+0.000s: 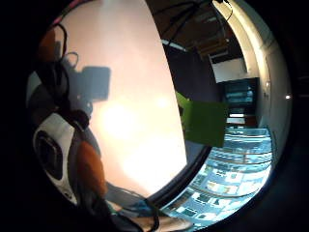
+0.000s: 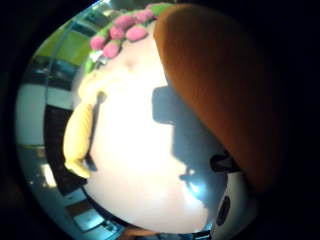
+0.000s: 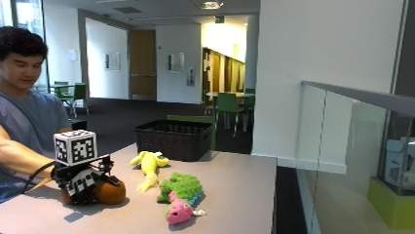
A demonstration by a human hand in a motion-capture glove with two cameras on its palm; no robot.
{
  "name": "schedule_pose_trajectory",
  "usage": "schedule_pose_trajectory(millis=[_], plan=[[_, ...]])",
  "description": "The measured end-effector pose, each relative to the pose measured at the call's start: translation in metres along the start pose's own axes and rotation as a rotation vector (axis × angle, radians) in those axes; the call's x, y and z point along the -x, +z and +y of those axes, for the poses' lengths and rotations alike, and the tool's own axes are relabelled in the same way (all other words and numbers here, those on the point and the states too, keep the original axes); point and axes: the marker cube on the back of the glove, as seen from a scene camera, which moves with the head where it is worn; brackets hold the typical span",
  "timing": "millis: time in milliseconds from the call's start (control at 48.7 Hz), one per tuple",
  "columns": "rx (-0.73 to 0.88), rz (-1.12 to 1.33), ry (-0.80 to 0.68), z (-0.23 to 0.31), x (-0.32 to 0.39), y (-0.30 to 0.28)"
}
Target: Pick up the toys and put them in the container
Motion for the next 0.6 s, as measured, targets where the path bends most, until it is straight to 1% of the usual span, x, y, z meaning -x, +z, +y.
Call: schedule_pose_trajectory(millis=[82, 144, 267, 370, 411, 514, 596], plan=[[0.004, -0.043, -0.005, -0.004, -0.003, -0.008], [0.011, -0.062, -0.009, -0.007, -0.001, -0.026], [0.012, -0.12, -0.045, -0.018, 0.012, -0.079], [-0.027, -0.122, -0.061, -0.022, 0.029, -0.123], [-0.045, -0.126, -0.08, -0.022, 0.04, -0.143], [-0.116, -0.15, -0.176, -0.016, 0.09, -0.218], [-0.166, -0.166, -0.232, -0.01, 0.127, -0.252]])
